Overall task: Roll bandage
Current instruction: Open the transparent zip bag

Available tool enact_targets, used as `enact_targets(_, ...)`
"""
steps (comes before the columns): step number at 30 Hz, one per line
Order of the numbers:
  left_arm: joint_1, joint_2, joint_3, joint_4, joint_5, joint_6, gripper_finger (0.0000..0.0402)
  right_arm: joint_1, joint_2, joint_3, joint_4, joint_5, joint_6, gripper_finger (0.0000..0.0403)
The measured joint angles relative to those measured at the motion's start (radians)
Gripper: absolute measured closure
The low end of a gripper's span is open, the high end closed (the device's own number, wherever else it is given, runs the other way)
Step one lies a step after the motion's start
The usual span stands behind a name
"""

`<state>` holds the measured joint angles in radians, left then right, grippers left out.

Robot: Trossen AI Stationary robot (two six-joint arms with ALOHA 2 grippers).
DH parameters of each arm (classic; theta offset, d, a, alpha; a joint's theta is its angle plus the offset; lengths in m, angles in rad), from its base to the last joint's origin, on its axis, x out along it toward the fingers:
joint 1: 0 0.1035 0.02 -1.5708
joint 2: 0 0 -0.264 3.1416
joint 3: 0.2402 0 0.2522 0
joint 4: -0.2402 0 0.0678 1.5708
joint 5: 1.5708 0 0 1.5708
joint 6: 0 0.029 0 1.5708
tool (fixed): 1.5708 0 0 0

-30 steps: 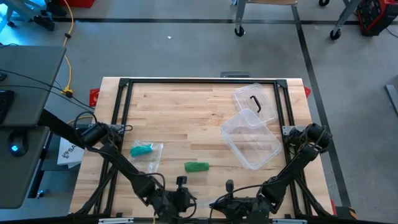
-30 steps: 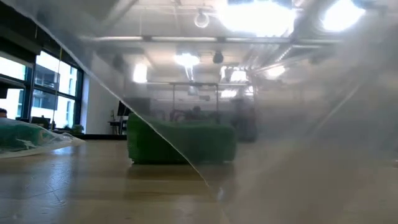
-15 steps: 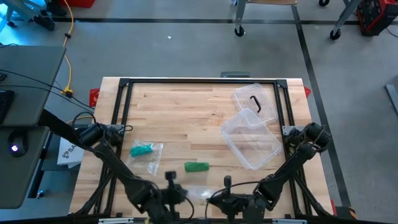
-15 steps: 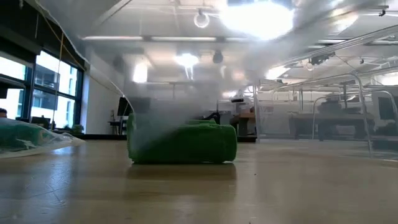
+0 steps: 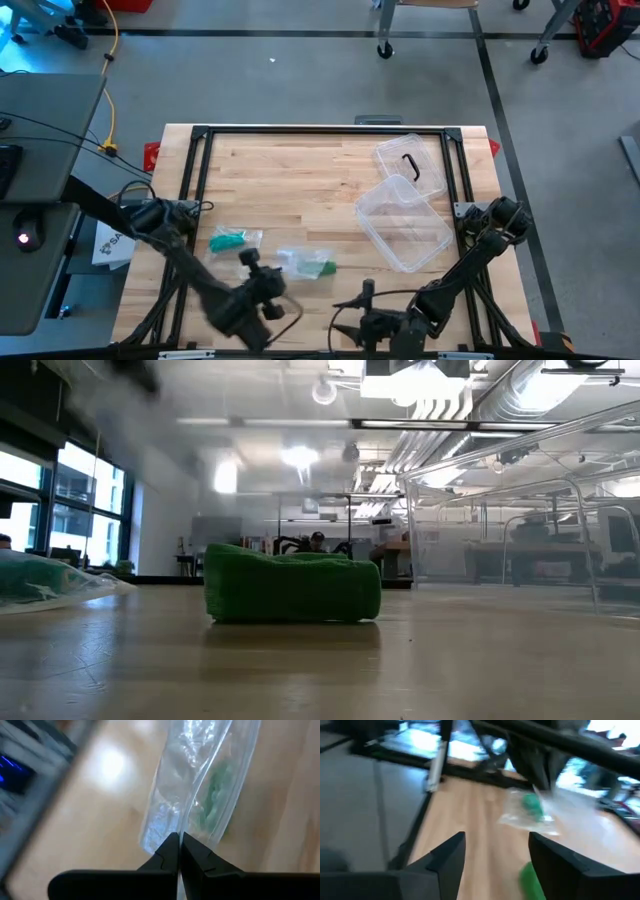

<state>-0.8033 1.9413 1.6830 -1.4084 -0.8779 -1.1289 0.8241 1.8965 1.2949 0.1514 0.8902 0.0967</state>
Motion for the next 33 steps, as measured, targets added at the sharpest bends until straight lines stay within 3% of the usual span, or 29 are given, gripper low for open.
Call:
enact_targets(4, 0.06, 0.044, -0.121, 0.096, 0.187, 0.004, 0.0401, -0.019, 0.001, 0.0, -0.011, -0.162, -0.042, 0.0191)
enact_targets(6, 0.071, 0.064, -0.133, 0.106, 0.197, -0.012, 0.0401, -0.029, 0.008, 0.0, -0.008, -0.23, -0.11, 0.0191)
enact_targets(11, 0.069, 0.073, -0.129, 0.262, 0.196, 0.048, 0.0401, -0.079, 0.017, 0.0, 0.01, -0.27, -0.283, 0.019)
enact_targets(18, 0.077, 0.073, -0.116, 0.418, 0.189, 0.117, 0.0401, -0.17, 0.02, 0.0, 0.003, -0.407, -0.367, 0.019)
enact_targets(21, 0.087, 0.073, -0.116, 0.443, 0.181, 0.115, 0.0401, -0.183, 0.029, 0.0, -0.057, -0.413, -0.387, 0.019)
enact_targets(27, 0.104, 0.07, -0.115, 0.509, 0.155, 0.137, 0.0401, -0.204, 0.045, 0.0, -0.191, -0.255, -0.376, 0.019)
enact_targets(33, 0.103, 0.068, -0.089, 0.53, 0.025, 0.148, 0.0401, -0.215, 0.047, 0.0, -0.259, -0.294, -0.321, 0.019)
